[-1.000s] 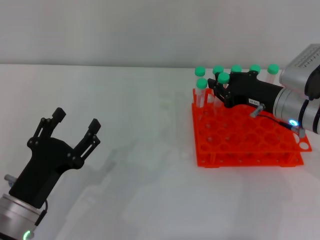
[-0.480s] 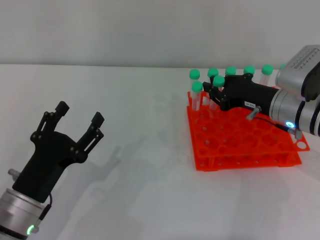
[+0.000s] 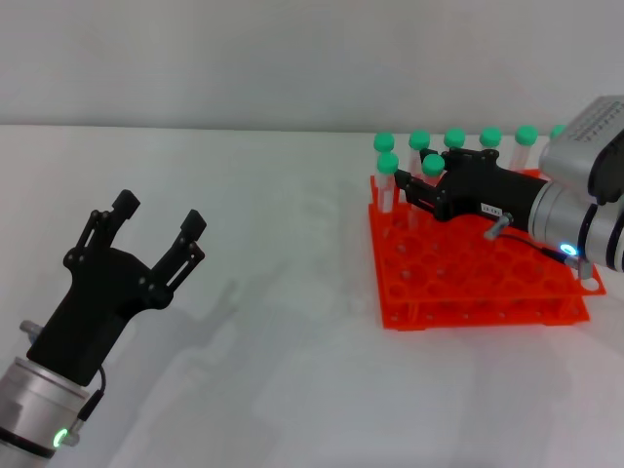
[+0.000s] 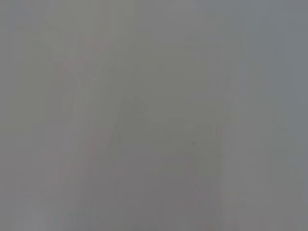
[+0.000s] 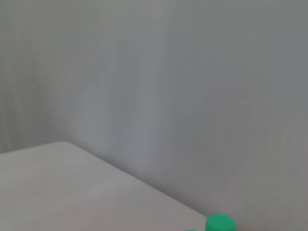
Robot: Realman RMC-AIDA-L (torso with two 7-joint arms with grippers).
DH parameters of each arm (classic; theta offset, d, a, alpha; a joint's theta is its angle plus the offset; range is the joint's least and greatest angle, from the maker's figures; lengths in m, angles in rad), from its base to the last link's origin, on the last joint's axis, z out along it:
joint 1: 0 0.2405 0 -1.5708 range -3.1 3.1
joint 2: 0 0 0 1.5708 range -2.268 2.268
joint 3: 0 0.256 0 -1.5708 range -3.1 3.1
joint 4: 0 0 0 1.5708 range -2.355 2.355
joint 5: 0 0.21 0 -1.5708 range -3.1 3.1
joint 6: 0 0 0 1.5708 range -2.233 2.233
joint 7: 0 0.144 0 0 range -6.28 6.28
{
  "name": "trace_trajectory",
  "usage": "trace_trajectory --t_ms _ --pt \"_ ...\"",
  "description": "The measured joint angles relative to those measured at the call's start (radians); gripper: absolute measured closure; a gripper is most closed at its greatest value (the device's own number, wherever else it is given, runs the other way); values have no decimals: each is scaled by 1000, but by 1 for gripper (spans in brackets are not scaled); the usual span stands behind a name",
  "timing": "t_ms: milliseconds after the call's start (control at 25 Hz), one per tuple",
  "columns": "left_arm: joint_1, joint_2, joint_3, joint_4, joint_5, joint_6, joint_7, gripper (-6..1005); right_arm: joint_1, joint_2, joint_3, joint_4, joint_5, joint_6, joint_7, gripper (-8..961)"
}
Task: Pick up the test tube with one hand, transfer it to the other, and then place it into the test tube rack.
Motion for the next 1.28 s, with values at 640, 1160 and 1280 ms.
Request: trace_trajectory --t_ms 640,1160,1280 --pt "-5 0 0 -2 1 0 -3 123 -96 -6 21 -84 6 -66 3 134" --pt "-18 -1 9 -1 7 0 -3 123 -257 2 337 -36 102 -359 -233 78" --pt "-20 -2 9 -1 8 -5 -3 123 -257 1 400 149 360 -470 -591 79"
